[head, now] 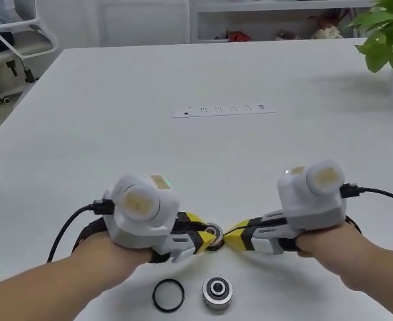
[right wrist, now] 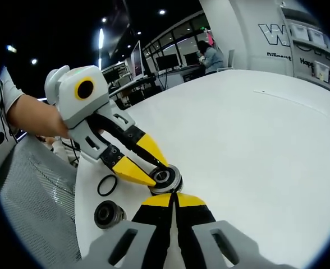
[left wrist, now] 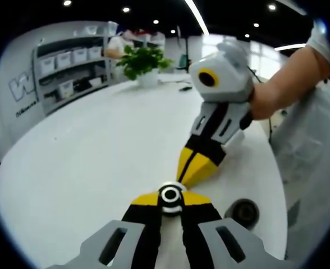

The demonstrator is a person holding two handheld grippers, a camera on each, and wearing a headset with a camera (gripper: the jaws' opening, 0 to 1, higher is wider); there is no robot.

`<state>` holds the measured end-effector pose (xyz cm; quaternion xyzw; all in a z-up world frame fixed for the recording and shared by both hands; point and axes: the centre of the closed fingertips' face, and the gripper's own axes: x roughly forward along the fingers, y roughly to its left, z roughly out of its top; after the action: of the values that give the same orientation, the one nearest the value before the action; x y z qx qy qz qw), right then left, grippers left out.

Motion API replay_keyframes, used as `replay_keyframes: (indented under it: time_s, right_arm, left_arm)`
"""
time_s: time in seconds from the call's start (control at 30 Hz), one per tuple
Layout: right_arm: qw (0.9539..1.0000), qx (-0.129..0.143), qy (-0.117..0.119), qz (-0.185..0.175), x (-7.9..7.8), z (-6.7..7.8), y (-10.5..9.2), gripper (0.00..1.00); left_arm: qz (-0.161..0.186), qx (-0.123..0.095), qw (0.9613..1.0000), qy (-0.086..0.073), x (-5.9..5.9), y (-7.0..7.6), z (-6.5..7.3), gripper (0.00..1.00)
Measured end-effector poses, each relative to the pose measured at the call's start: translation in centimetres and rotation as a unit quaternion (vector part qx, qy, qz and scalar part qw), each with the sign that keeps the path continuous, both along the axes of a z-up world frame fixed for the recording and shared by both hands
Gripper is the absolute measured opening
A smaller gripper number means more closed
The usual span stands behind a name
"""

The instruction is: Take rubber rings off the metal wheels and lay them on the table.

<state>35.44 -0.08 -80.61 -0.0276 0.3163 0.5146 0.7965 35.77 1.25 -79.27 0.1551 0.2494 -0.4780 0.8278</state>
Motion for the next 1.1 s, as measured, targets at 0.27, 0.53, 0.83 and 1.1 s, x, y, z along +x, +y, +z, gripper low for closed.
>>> replay_keyframes:
  time_s: [0.27,0.53,0.83,1.1]
  right_arm:
    - [0.9996,0.02,0.015,-0.013,0.1,0.6,-0.1,0.0]
    - [0.9978,0.046,0.029,-0.039,0.4,1.1,0.0,0.0]
    - [0.9957,0.065,0.043,-0.051,0.3,1.4,0.2,0.0]
    - [0.9955,0.07,0.044,-0.045,0.2,1.6,0.8,0.0]
  left_arm:
    - [0.002,0.003,1.0,-0.003,0.0,0.1,0.0,0.12]
    - [0.009,0.003,1.0,-0.002,-0.1,0.1,0.0,0.12]
    - [0.012,0.009,0.9999,-0.005,-0.1,0.1,0.0,0.12]
    - [0.015,0.014,0.9998,-0.007,0.0,0.0,-0.1,0.12]
